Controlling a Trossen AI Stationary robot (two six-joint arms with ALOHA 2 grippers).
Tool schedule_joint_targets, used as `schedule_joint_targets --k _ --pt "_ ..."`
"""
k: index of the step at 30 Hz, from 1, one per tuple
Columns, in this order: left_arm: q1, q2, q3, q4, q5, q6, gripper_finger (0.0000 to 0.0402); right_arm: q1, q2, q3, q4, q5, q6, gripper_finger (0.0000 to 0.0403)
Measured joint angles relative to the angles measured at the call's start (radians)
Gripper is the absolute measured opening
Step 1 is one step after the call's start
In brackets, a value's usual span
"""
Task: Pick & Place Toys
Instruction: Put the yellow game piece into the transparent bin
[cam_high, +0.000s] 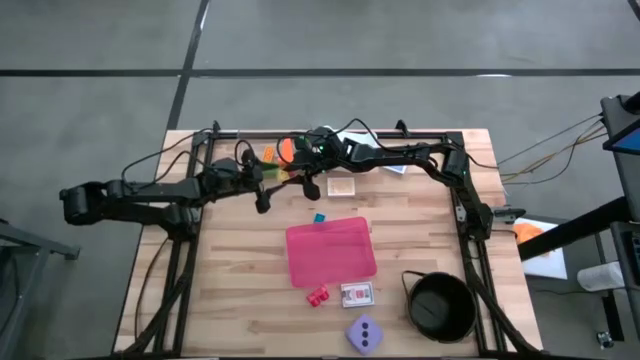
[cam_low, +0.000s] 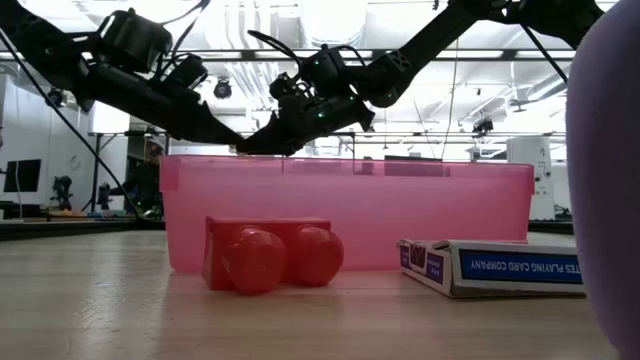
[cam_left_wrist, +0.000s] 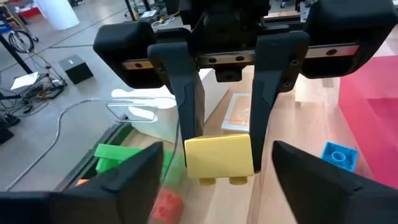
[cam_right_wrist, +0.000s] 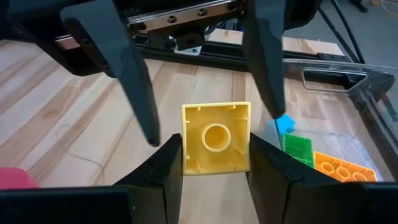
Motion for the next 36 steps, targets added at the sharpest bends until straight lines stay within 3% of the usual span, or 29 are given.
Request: schedule_joint_targets --k 10,21,23,30,36 --pt "0.0 0.0 0.0 -0.008 0.003 0.002 0.013 0.0 0.0 -0.001 -0.003 -0.002 -0.014 0.0132" --pt "0.001 0.0 0.0 -0.007 0.002 0.015 0.0129 0.0 0.001 -0.001 0.0 0.0 -0.011 0.0132" --pt "0.001 0.0 0.0 -0.008 0.002 0.02 0.0129 0.0 0.001 -0.001 0.001 0.002 0.003 0.0156" --pt "0.0 -0.011 0.0 -0.05 -0.003 0.049 0.0129 -0.003 0.002 -0.011 0.006 0.016 0.05 0.0317" --pt "0.001 -0.05 0.0 -0.081 -0.002 0.053 0.0129 -0.004 0.002 -0.059 0.082 0.007 0.05 0.0348"
